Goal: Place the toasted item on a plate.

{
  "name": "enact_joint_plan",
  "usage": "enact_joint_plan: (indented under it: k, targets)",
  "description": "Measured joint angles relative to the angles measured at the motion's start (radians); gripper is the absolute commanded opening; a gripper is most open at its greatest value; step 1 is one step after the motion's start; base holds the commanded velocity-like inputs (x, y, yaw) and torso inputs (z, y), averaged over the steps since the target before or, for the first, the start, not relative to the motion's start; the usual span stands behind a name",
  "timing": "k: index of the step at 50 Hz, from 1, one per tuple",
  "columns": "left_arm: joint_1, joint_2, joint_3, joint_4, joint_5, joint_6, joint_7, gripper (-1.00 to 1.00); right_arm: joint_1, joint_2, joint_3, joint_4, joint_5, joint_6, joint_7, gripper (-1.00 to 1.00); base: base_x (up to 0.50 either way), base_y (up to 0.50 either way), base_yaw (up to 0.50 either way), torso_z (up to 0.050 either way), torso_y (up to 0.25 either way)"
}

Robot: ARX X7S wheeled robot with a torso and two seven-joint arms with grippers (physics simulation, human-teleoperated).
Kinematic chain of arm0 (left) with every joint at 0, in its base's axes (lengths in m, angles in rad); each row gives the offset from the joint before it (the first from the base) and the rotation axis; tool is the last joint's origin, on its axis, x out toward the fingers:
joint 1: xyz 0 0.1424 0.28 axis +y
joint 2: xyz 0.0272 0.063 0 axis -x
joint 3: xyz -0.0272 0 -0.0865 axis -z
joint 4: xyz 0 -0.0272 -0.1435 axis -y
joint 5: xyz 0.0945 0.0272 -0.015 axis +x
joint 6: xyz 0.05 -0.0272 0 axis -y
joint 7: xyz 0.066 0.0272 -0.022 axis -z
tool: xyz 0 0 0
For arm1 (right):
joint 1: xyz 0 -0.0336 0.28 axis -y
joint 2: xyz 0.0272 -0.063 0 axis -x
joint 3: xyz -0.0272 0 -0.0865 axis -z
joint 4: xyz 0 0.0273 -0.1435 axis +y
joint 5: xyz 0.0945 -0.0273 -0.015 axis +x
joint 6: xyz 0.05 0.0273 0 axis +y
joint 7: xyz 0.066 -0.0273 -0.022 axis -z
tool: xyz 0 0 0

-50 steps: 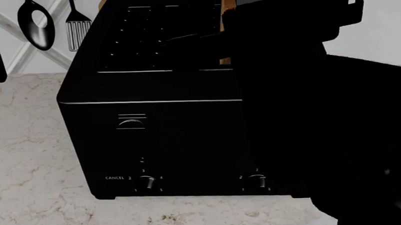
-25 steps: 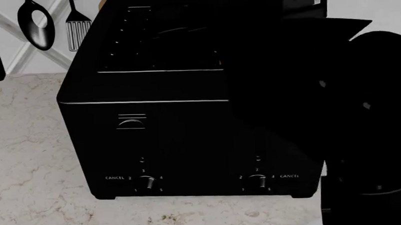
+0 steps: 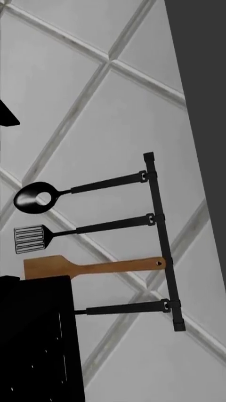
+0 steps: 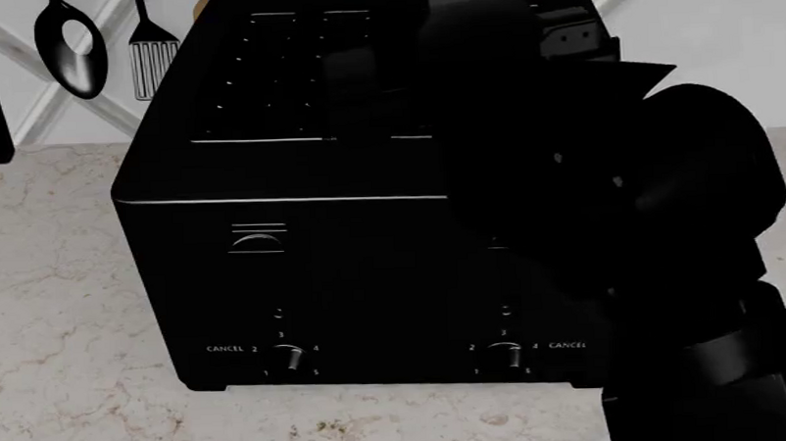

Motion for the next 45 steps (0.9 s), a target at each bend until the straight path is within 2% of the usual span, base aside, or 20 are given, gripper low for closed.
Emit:
enact_joint_plan:
  k: [19,20,45]
  targets:
    - [0.009,0.000,0.000,0.001,-0.005,0.001,-0.005,1.00,0.018,-0.018,-0.071,0.154,-0.073,-0.141,-0.123,1.00,0.00,0.00,0.00,0.000,0.000]
    - [0.010,0.000,0.000,0.000,-0.005,0.001,-0.005,1.00,0.019,-0.019,-0.076,0.160,-0.077,-0.150,-0.129,-1.00,0.00,0.00,0.00,0.000,0.000]
    - [-0.002,0.002,0.006,-0.014,-0.013,0.008,-0.011,1.00,0.017,0.019,-0.138,0.108,-0.121,-0.225,-0.156,-1.00,0.00,0.00,0.00,0.000,0.000]
